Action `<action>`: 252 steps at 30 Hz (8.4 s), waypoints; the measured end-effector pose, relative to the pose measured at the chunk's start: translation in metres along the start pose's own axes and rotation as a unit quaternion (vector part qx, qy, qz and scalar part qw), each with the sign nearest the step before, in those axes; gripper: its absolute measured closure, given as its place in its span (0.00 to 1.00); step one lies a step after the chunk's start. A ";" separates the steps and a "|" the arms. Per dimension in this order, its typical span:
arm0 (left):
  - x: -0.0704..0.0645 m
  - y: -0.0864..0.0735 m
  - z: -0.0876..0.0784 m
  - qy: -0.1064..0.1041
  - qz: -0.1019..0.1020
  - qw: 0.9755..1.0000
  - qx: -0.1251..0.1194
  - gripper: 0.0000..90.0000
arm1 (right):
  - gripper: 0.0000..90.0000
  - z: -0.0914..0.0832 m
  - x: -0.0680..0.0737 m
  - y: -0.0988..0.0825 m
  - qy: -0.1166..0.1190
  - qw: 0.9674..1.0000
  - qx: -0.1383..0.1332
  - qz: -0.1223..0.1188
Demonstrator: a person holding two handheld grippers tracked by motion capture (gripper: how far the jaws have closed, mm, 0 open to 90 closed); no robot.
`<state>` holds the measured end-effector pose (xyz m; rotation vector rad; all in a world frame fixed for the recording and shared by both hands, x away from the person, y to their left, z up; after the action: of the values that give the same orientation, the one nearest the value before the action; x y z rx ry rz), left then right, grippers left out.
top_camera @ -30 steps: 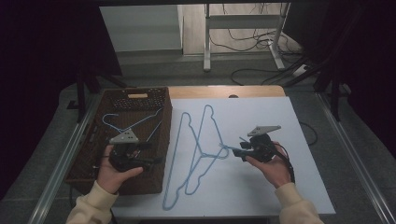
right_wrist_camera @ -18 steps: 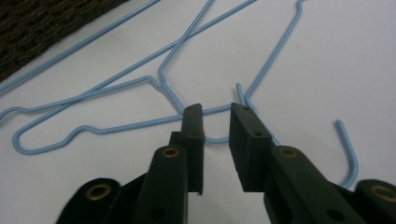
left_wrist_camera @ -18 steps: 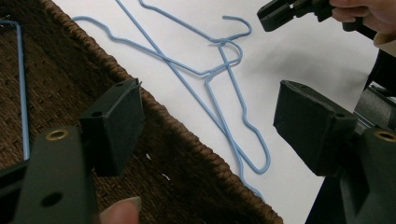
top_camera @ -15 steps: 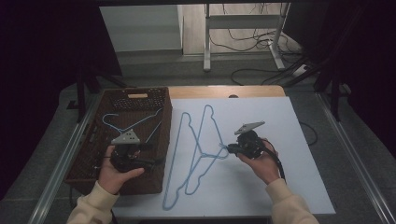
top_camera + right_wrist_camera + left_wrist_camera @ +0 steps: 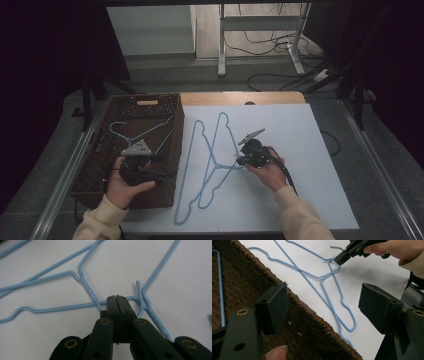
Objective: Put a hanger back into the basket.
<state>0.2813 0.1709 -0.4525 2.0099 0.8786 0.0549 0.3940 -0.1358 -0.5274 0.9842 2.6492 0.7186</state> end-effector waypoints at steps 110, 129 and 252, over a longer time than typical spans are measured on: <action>-0.075 0.014 0.101 -0.043 0.054 0.992 0.109 0.27 | 0.96 -0.049 0.031 -0.045 0.015 0.994 0.089 -0.067; -0.066 0.002 0.162 -0.060 0.030 0.986 0.151 0.39 | 0.96 -0.052 0.035 -0.044 0.017 0.994 0.087 -0.070; 0.065 0.048 -0.082 -0.011 -0.080 0.988 -0.130 0.96 | 0.31 -0.096 -0.020 -0.082 0.012 0.985 -0.168 0.039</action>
<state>0.3270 0.2541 -0.3870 1.6910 0.9642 0.0547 0.3287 -0.2380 -0.4873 0.9894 2.4077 1.1553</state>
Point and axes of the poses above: each handheld gripper's, and its own axes: z roughly forward along the jaws, y roughly out of its top, x roughly to its left, the point moved 4 cm from there along z, roughly forward along the jaws, and after that the axes turned 6 degrees about -y, right-handed, at the moved point
